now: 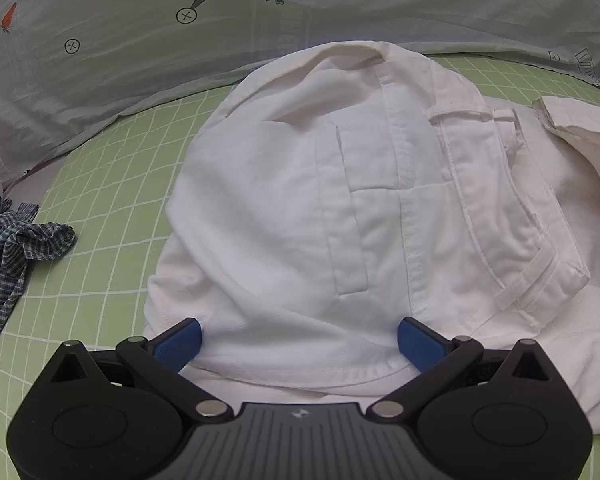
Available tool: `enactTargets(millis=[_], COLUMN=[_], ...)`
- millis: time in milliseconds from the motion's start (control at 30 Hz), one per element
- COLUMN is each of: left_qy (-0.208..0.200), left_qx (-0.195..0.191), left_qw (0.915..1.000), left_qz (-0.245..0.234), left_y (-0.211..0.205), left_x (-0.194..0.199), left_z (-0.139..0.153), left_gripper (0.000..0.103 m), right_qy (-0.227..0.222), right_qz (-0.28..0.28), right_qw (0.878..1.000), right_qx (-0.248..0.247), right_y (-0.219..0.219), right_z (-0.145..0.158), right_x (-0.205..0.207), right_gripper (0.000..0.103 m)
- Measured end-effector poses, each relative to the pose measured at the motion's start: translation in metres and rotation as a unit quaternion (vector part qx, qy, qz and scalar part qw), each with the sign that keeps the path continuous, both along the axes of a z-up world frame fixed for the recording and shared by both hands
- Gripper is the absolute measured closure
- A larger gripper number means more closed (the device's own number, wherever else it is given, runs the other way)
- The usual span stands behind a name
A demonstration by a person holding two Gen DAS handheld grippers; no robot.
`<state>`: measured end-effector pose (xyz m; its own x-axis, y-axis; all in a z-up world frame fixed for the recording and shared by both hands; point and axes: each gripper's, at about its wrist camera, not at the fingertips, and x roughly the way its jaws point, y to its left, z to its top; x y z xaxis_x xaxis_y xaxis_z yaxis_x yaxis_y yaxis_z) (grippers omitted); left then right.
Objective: Fold clothes
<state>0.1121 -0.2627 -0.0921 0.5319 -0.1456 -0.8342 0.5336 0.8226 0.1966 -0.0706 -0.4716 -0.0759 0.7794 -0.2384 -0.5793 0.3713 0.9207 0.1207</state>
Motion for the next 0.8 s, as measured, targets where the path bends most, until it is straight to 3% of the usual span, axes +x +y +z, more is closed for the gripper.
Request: enactTargets(millis=[133,200,267,333,467,500,633,700,800], left_qy=[-0.002,-0.001,-0.001,-0.001,-0.002,-0.002,-0.003,-0.003,-0.004], left_qx=[0.0,-0.001,-0.002,-0.003,-0.003,-0.003,-0.003,-0.003,-0.004], left_qw=[1.0,1.0,1.0,1.0,1.0,1.0,1.0,1.0,1.0], left_qz=[0.002,0.001,0.0,-0.001,0.0,0.0,0.001,0.001,0.001], left_y=[-0.001,-0.001,0.0,0.001,0.0,0.0,0.0,0.0,0.0], left_x=[-0.002,-0.001,0.0,0.0,0.0,0.0,0.0,0.0,0.0], left_z=[0.0,0.0,0.0,0.0,0.0,0.0,0.0,0.0,0.0], left_gripper=[0.0,0.0,0.0,0.0,0.0,0.0,0.0,0.0,0.0], right_qy=[0.021,0.08,0.087,0.09,0.061,0.054,-0.006,-0.028,-0.022], right_qz=[0.048,0.068,0.068,0.068,0.062,0.058,0.009,-0.024,-0.089], right_qw=[0.998,0.994,0.994,0.994,0.996,0.997,0.998,0.997,0.992], right_qx=[-0.019,-0.026,-0.022,-0.004,0.021,0.026,0.056,0.067,0.083], right_y=[0.015,0.022,0.023,0.021,0.017,0.015,-0.008,-0.022,-0.041], right_z=[-0.011,-0.037,-0.045,-0.038,-0.022,-0.018,0.004,0.009,0.002], right_x=[-0.002,0.003,0.001,0.003,-0.005,-0.008,-0.026,-0.036,-0.044], right_gripper=[0.085,0.081,0.074,0.05,0.035,0.027,0.01,0.004,0.003])
